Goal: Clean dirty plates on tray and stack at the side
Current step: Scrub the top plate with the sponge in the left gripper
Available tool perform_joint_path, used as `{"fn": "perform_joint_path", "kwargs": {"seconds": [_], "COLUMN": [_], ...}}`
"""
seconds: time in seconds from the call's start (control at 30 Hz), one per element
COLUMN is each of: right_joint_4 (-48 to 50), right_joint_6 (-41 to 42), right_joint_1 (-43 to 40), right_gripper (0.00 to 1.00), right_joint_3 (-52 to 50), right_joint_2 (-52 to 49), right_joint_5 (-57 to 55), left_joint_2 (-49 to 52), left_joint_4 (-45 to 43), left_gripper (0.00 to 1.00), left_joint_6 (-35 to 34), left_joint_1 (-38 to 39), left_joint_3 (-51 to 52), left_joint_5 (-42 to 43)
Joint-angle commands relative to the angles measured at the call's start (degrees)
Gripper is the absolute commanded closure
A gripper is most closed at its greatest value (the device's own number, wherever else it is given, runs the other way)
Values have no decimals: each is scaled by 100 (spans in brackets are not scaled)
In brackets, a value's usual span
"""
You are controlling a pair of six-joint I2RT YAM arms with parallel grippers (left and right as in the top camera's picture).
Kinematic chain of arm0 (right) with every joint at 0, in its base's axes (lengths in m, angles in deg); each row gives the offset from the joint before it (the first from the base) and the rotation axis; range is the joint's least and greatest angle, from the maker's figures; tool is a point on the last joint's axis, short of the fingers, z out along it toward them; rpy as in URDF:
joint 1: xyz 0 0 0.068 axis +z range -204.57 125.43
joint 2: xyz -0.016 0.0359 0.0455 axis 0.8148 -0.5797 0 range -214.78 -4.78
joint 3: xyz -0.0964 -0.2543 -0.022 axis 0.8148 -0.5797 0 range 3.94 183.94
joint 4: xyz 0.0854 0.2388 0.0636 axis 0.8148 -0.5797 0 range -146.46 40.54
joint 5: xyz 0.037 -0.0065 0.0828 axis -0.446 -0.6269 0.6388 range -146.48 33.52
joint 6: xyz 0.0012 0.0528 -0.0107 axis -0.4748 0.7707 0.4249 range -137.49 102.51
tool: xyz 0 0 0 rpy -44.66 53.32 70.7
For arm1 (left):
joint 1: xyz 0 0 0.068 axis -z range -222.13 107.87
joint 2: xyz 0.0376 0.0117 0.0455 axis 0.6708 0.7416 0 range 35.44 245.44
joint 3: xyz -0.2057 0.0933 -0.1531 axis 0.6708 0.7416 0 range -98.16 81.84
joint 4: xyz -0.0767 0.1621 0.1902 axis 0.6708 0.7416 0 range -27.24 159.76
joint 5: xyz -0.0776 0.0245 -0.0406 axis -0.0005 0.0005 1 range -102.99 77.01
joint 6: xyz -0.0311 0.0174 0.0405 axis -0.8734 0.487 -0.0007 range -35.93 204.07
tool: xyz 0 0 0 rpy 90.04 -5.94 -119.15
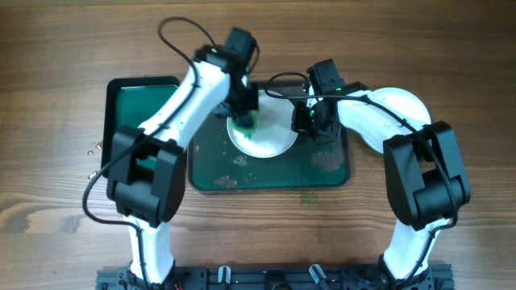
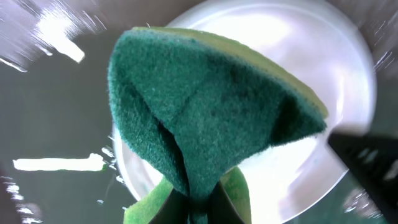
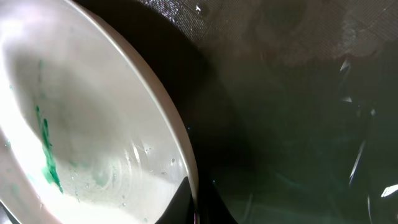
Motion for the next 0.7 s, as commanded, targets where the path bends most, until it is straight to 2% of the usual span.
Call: {"fn": "perform_joint_path", "kwargs": {"seconds": [0.0,0.33,0.5,0.57,0.67], "right_joint_4": [-4,-7,-9,-11,-13], "right_joint_6": [44,35,33,20,0], "right_joint_1": [72,72,72,72,72], "right_gripper": [96,96,96,96,96], "right_joint_3": [-179,-179,-179,-179,-179], "right_joint_2": [-142,-142,-142,-142,-142], "right_joint_5": [-114,-111,-111,-111,-111], "left_joint_2": [0,9,9,9,9], "left_joint_4": [-570,-1451,-2144,-2433,-2763], "left_gripper": [96,96,96,96,96], "left_joint_6": [76,72,98,136,116], "left_joint_1": [101,122,291,350,382], "left_joint_3": [691,1327,1327,1327,1327], "left_joint_5": [166,391,990,839,24]}}
